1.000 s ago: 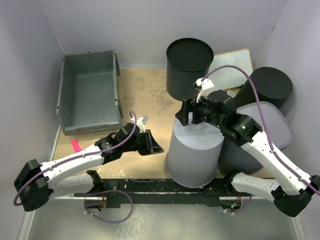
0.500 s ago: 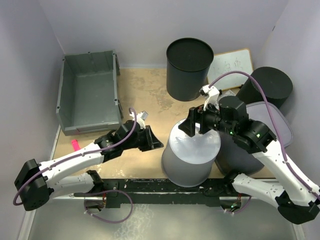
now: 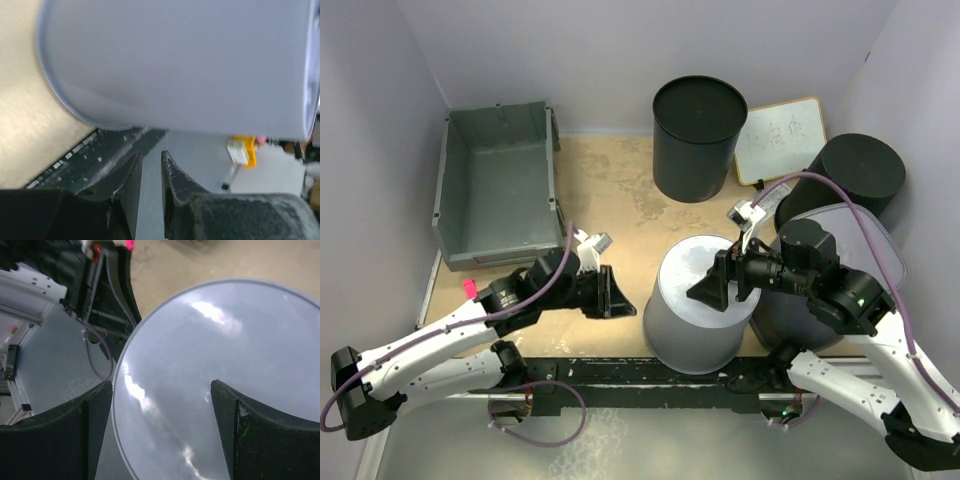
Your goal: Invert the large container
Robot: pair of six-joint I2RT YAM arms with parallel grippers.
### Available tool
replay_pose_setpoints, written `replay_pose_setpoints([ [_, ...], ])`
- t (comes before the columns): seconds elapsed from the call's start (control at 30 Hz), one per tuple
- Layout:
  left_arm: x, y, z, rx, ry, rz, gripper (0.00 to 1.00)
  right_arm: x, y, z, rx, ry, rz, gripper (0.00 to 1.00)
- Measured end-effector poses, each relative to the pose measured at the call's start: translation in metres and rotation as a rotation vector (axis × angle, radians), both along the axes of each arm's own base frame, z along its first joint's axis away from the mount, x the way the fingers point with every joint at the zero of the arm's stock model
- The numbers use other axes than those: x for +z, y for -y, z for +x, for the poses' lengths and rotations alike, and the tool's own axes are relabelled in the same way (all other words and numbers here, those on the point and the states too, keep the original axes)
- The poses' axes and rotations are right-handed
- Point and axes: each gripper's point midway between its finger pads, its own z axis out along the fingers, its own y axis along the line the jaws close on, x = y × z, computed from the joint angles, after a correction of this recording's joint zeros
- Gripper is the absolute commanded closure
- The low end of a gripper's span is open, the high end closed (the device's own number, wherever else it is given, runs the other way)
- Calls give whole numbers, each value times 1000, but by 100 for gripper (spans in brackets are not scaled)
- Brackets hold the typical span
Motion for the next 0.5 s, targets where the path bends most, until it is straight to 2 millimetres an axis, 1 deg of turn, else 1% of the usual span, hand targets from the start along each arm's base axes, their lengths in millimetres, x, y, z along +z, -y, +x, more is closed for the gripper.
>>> replay_pose_setpoints([
  [0.03, -1, 1, -9, -27, -11, -12, 80, -7, -1, -5, 23, -17, 1, 17],
  [0.13, -12, 11, -40, -123, -52, -38, 80, -7, -9, -7, 65, 0, 46, 17],
  [0.27, -33, 33, -71, -216, -115, -38, 80, -8, -15, -1, 51, 16, 81, 17],
  [0.4, -45, 56, -87, -254, -140, -50, 81, -7, -20, 10, 15, 28, 112, 17],
  [0.5, -48, 67, -92, -242, -141, -90, 82, -6, -19, 15, -18, 36, 123, 17],
])
